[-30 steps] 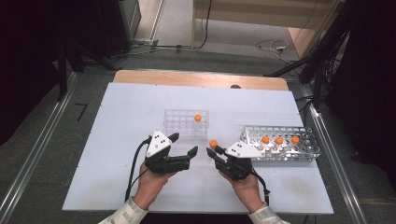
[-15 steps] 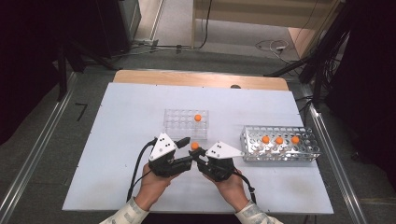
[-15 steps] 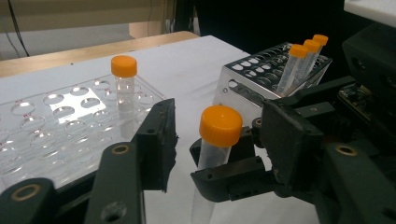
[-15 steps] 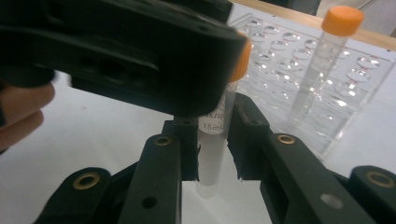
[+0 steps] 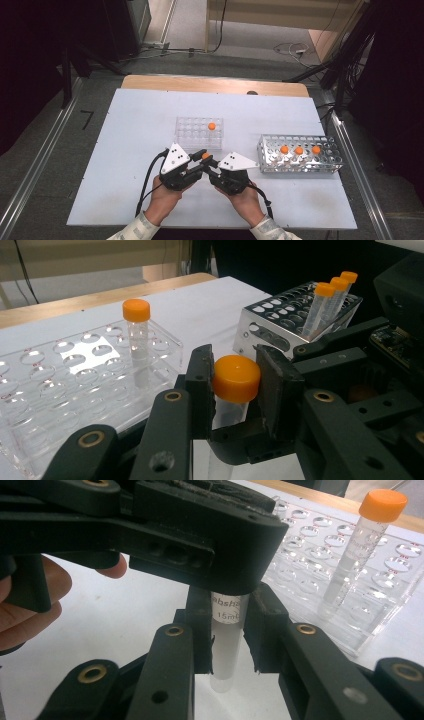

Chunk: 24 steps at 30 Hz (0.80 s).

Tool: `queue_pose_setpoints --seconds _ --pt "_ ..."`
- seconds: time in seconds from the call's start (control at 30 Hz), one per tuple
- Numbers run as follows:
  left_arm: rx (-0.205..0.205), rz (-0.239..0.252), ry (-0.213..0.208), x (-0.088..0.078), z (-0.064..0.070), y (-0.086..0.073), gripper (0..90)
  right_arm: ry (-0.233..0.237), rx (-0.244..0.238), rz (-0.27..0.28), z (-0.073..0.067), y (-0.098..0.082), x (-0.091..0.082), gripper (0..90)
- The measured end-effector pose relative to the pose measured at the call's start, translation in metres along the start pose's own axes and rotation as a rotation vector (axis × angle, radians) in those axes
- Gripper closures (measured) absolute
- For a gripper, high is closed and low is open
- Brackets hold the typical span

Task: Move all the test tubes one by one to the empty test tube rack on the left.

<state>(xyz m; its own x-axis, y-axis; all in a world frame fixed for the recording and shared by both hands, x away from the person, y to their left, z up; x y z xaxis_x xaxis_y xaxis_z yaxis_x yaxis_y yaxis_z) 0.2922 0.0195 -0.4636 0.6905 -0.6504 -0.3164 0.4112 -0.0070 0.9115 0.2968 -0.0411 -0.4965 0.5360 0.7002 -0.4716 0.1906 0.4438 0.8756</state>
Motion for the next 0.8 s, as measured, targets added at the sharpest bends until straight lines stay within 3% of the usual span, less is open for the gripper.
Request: queue_pose_setpoints --seconds 0.1,0.3,0.43,0.8 --pt "-0.004 0.001 -0.002 0.0 0.0 0.001 70.3 0.003 -0.002 0.002 0.0 0.0 0.0 71.0" --pt "-0.011 0.004 0.006 -0.002 -0.007 0.004 70.4 0.017 0.003 -0.003 0.003 -0.003 -0.009 47.6" --pt "-0.026 0.017 0.031 -0.003 -0.016 0.01 70.4 0.003 0.014 -0.003 0.012 -0.008 -0.021 40.5" --pt "-0.039 0.056 0.076 0.001 -0.031 0.038 70.4 -0.052 0.038 -0.018 0.035 -0.033 -0.062 37.4"
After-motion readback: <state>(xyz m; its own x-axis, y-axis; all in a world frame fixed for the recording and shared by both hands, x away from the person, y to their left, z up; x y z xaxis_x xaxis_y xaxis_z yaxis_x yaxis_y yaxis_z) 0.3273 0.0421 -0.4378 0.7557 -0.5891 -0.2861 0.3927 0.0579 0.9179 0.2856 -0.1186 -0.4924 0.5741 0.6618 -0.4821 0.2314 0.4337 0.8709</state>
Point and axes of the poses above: each handheld gripper's, and its own axes: x roughly forward along the jaws, y roughly out of its top, z roughly to its right, the point moved 9 cm from there along x, roughly forward along the jaws, and after that the axes turned 9 degrees about -x, right-handed, at the moved point
